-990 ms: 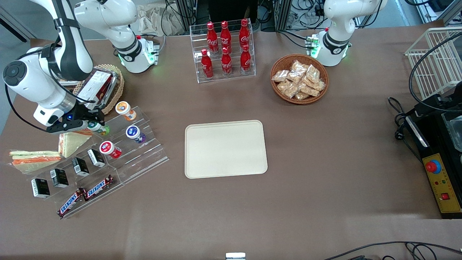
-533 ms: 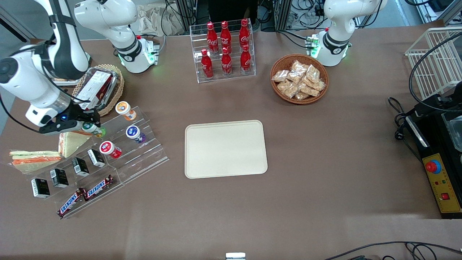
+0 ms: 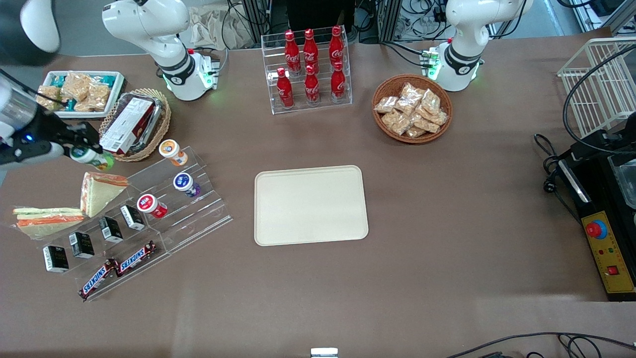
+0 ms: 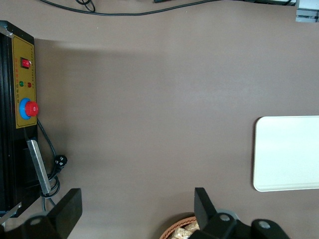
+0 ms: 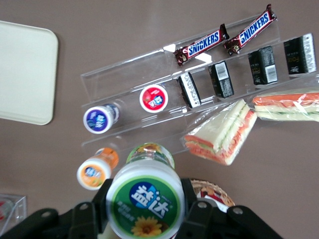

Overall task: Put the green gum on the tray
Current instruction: 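Lift the green-labelled bottle out of the rack and carry it to the cream tray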

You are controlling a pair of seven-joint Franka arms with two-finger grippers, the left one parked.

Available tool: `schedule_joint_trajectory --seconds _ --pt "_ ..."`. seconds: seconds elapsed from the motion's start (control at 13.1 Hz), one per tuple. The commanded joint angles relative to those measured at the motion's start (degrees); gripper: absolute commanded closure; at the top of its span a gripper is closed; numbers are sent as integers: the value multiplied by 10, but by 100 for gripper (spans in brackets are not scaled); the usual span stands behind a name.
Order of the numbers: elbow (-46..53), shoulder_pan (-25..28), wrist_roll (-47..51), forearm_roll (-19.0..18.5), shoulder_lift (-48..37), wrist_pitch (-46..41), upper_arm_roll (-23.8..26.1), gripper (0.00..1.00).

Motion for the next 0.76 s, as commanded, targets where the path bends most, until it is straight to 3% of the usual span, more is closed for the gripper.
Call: schedule_joint_trajectory --seconds 0.0,0.3,0.69 --pt "112 26 62 7 48 -76 8 82" --pt "140 58 266 50 83 -74 77 82" --pt "156 92 519 47 166 21 202 82"
